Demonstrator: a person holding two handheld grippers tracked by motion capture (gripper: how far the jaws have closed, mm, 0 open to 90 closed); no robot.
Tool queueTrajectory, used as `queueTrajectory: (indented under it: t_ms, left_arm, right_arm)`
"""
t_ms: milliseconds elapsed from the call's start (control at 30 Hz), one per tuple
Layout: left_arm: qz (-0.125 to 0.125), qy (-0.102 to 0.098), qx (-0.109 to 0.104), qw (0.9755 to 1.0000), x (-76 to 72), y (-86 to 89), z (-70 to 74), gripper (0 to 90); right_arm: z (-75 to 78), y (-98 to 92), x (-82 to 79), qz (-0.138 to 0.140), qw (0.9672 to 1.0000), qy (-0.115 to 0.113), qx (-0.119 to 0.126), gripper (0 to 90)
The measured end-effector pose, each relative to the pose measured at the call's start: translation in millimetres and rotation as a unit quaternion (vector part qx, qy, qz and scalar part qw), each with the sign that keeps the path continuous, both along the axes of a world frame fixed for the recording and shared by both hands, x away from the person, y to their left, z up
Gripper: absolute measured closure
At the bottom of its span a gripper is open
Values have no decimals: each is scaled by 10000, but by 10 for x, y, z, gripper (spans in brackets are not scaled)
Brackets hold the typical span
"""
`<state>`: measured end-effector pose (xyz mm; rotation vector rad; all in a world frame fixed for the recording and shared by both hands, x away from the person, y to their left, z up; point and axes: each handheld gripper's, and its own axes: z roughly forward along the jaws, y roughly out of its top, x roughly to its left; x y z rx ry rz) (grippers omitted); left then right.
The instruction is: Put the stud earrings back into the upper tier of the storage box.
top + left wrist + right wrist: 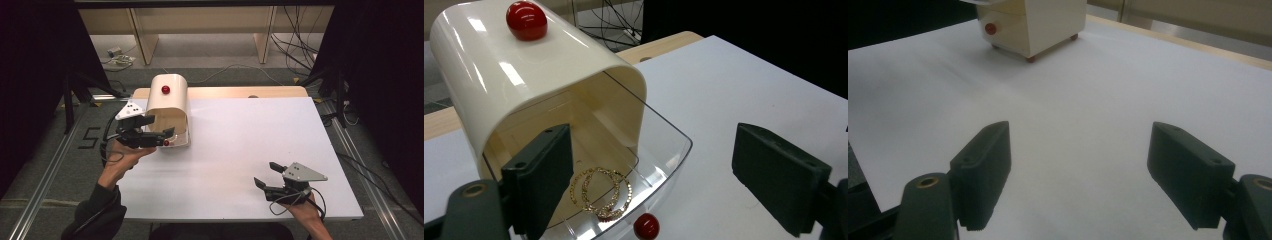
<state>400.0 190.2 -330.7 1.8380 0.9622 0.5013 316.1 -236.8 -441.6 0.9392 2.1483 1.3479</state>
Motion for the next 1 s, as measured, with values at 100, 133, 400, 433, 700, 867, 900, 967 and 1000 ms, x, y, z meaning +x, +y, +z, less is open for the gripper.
queueTrajectory:
  t_ms: [100, 133, 400, 433, 700, 867, 900, 967, 1000]
  left_arm:
    - [-31, 10, 14, 10000, -15, -2, 0, 161]
    - [-38, 10, 2, 10000, -19, -4, -1, 161]
    - [-17, 22, -36, 10000, -56, -8, -20, 161]
    - [-26, 20, -28, 10000, -61, -8, -20, 161]
    - [-101, -13, -40, 9999, -96, -35, -46, 158]
    - [-113, -66, -84, 9999, -126, -48, -48, 158]
    - [-103, -83, -104, 9999, -134, -50, -49, 158]
    - [-125, -111, -126, 9998, -151, -52, -52, 158]
    - [-130, -134, -105, 9998, -160, -51, -53, 158]
  right_arm:
    - [-1, 0, 2, 6, 10000, -7, 17, 261]
    - [-2, -1, 2, 5, 10000, -9, 14, 262]
    - [-1, -1, 2, 7, 10000, -11, 22, 261]
    - [1, -1, 0, 1, 10000, -4, 7, 261]
    - [3, -9, -2, 4, 10000, -10, 23, 261]
    - [4, -15, -3, 12, 10000, -12, 53, 261]
    - [4, -15, -3, 17, 10000, -12, 56, 261]
    - [6, -15, -3, 25, 10000, -13, 59, 261]
    - [6, -14, 0, 44, 10000, -32, 64, 261]
